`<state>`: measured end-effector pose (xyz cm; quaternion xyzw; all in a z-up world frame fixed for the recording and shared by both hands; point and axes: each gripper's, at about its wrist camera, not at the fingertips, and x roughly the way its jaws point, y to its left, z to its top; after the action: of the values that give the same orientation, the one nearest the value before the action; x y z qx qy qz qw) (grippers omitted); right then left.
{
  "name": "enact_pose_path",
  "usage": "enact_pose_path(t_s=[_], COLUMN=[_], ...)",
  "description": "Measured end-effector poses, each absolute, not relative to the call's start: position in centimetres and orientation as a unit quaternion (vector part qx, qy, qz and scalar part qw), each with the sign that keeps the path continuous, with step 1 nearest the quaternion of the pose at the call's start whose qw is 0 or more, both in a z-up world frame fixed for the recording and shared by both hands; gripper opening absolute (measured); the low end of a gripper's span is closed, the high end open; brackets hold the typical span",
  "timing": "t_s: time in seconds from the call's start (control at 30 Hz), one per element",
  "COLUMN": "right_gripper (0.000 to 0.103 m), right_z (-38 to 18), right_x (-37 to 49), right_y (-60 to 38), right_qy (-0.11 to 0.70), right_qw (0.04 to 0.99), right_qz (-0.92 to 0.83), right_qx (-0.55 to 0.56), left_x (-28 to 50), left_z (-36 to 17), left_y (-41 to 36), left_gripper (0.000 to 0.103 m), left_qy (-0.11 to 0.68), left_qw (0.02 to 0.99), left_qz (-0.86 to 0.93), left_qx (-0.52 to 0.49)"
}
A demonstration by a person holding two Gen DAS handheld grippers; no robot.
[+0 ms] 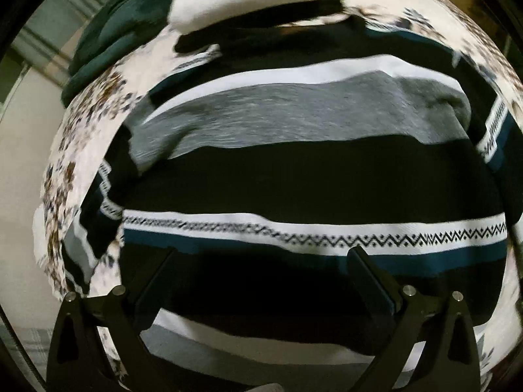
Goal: Fold small clothes
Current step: 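Grasp the grey sleeve cuff with the right gripper while the left gripper hovers over the body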
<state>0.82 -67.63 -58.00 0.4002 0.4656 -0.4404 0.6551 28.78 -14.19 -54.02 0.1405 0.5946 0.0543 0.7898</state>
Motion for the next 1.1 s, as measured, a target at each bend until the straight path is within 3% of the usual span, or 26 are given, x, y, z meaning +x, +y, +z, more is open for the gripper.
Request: enact_pose_path(t_s=[0.17,0.23,0.3,0.43,0.53,0.63,0.73,0.83,0.9,1.1], right_gripper=[0.008,0.020,0.052,0.062,0.062,0.062,0.061,0.041,0.012,0.007], right_z=[-56.9,-58.0,-57.6,-57.5,-61.2,-64.2,-63.6,-63.0,-62.7,-57.3], right_x=[-0.2,0.0,-1.2,-5.3,-6.2,-6.4,-6.3,-6.1,-5.9,-2.8], right_y=[-69.4,-70.0,-69.7,-66.7,-63.5,-62.4,-61.6,-62.1,-62.7,-63.9], right_qy=[0.460,0.484,0.471,0.392,0.353,0.304,0.257,0.228,0.218,0.239], right_qw=[0.647,0.625,0.614,0.586,0.533,0.515,0.518,0.510,0.509,0.571], right_qz=[-0.465,-0.442,-0.436,-0.413,-0.365,-0.372,-0.411,-0.451,-0.466,-0.483], right_qx=[0.393,0.423,0.459,0.577,0.676,0.710,0.705,0.696,0.690,0.620], left_x=[29.1,29.1,29.0,28.5,28.4,28.3,28.4,28.6,28.8,29.2], left_z=[-54.2,-54.0,-53.9,-54.2,-55.1,-55.5,-55.8,-56.1,-56.1,-54.9], left_y=[-14.8,-14.7,-14.4,-13.8,-13.1,-12.4,-11.6,-10.4,-9.5,-5.9], left_gripper=[0.103,0.103,0.103,0.103,0.103,0.103,0.103,0.103,0.103,0.103], left_qy=[0.592,0.594,0.596,0.599,0.610,0.615,0.614,0.619,0.620,0.613], left_qw=[0.792,0.792,0.791,0.790,0.781,0.779,0.779,0.777,0.776,0.783], left_qz=[0.042,0.042,0.041,0.040,0.046,0.050,0.058,0.068,0.073,0.082], left_qx=[0.140,0.134,0.130,0.129,0.126,0.114,0.111,0.097,0.087,0.065])
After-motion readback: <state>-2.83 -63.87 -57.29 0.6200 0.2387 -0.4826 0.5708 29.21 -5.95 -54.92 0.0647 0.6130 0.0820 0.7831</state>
